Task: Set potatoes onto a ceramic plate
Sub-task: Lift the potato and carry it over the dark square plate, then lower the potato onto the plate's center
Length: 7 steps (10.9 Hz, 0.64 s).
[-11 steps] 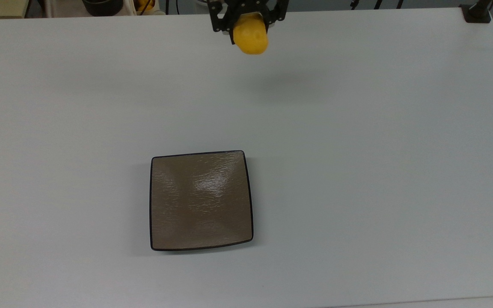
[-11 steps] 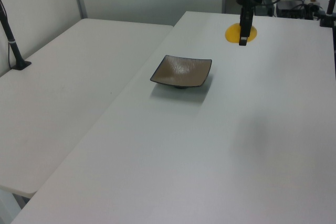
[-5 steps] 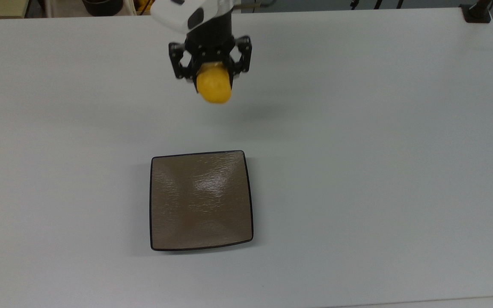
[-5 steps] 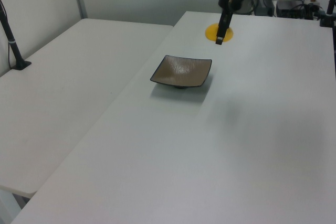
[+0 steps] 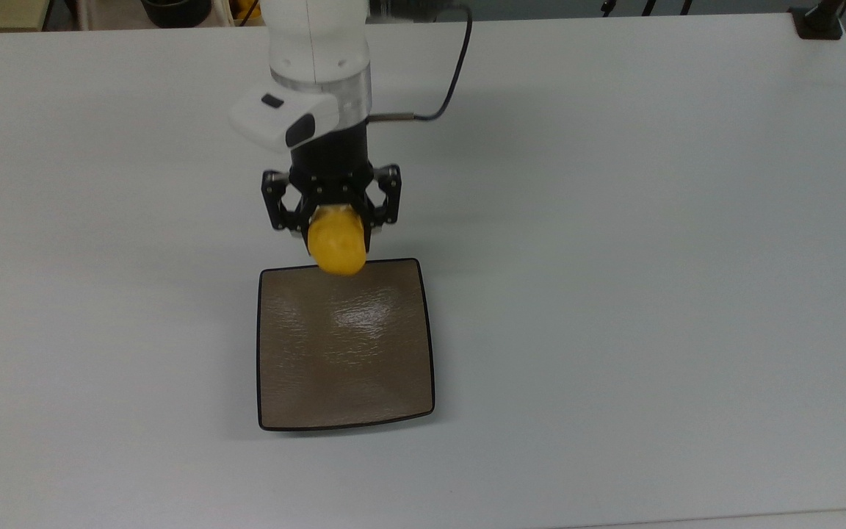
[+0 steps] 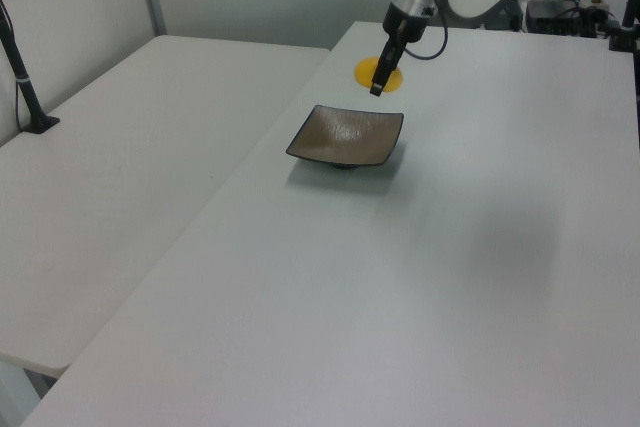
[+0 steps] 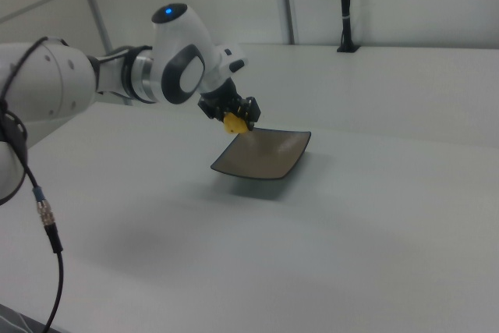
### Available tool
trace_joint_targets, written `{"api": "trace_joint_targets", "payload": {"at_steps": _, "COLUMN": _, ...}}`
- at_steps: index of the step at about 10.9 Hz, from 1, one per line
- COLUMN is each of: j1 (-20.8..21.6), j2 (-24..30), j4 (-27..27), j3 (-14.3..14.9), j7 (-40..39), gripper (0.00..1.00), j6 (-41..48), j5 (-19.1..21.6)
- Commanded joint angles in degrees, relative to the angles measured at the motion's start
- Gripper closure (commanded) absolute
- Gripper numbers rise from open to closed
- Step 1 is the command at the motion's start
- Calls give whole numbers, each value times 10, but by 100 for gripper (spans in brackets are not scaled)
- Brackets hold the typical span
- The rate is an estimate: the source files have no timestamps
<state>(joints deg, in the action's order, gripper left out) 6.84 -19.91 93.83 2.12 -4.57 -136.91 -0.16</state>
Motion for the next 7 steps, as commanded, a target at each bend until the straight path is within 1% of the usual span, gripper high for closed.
{"api": "trace_joint_targets", "payload": {"at_steps": 1, "j1": 1, "j2": -68, "j4": -20, "j3": 3, "j7": -11, "gripper": 84, "j6": -113, "j5": 7}}
{"api": "trace_joint_targets", "payload": {"at_steps": 3, "j1": 2, "j2": -100, "j4": -20, "j3": 3, "j7": -12, "gripper": 83, "j6": -168, "j5": 6}}
{"api": "trace_joint_targets", "payload": {"at_steps": 4, "j1": 2, "j2": -118, "j4": -21, "j3": 3, "j7": -13, "gripper": 79, "j6": -189, "j5": 6}}
{"api": "trace_joint_targets", "payload": {"at_steps": 6, "j1": 4, "j2": -144, "j4": -21, "j3": 3, "j7": -11, "gripper": 75, "j6": -235, "j5": 6}}
{"api": "trace_joint_targets", "payload": {"at_steps": 7, "j1": 4, "j2": -151, "j4": -22, "j3": 3, "j7": -11, "gripper": 70, "j6": -240, "j5": 7}}
